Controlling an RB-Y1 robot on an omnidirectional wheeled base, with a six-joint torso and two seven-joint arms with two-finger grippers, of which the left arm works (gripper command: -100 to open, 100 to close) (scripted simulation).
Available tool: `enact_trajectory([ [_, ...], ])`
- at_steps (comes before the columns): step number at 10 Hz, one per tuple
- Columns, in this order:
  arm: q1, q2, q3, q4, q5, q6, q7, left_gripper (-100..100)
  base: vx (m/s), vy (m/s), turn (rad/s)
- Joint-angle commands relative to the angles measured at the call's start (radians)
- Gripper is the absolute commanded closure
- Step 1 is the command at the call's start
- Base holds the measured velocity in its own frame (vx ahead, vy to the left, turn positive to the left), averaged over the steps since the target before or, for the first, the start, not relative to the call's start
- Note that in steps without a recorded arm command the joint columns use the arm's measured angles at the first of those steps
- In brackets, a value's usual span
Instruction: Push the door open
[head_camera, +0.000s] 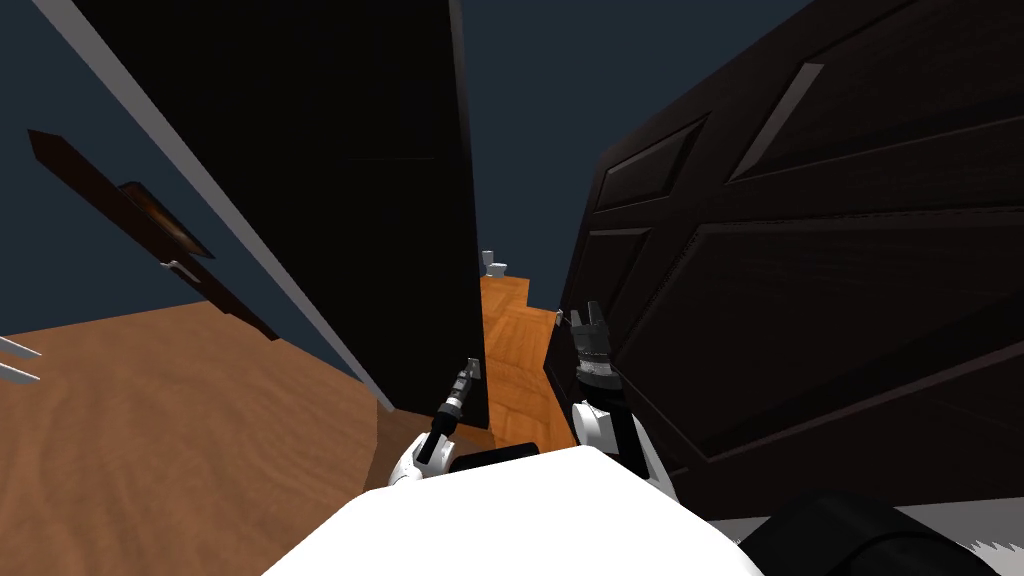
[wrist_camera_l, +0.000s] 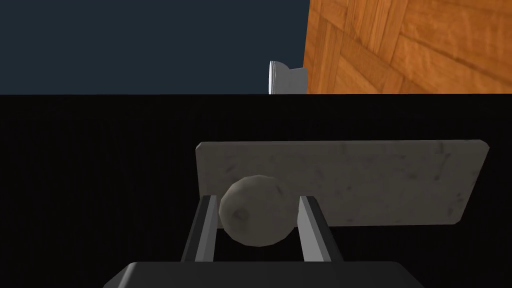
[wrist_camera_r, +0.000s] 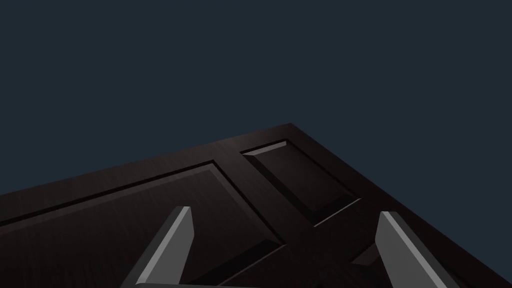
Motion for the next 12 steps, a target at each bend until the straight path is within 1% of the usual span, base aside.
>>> enact_trajectory([
  [1, -0.001, 0.0, 0.001, -0.002, 0.001, -0.002, 0.001, 100, 0.0, 0.0, 0.0],
  [2, -0.002, 0.01, 0.01, 0.003, 0.01, 0.0, -0.011, 100, 0.071, -0.028, 0.022],
  [4, -0.004, 0.018, 0.022, 0.005, 0.021, -0.001, -0.024, 100, 0.165, -0.026, 0.043],
  [8, -0.01, 0.031, 0.053, 0.012, 0.052, -0.002, -0.058, 100, 0.19, -0.049, 0.051],
  [9, -0.01, 0.031, 0.053, 0.012, 0.052, -0.002, -0.058, 100, 0.144, -0.001, 0.131],
  [10, -0.016, 0.016, 0.048, 0.028, 0.053, -0.006, -0.06, -100, -0.085, -0.048, 0.112],
  [12, -0.016, 0.011, 0.05, 0.024, 0.056, -0.002, -0.058, -100, -0.218, -0.064, 0.026],
])
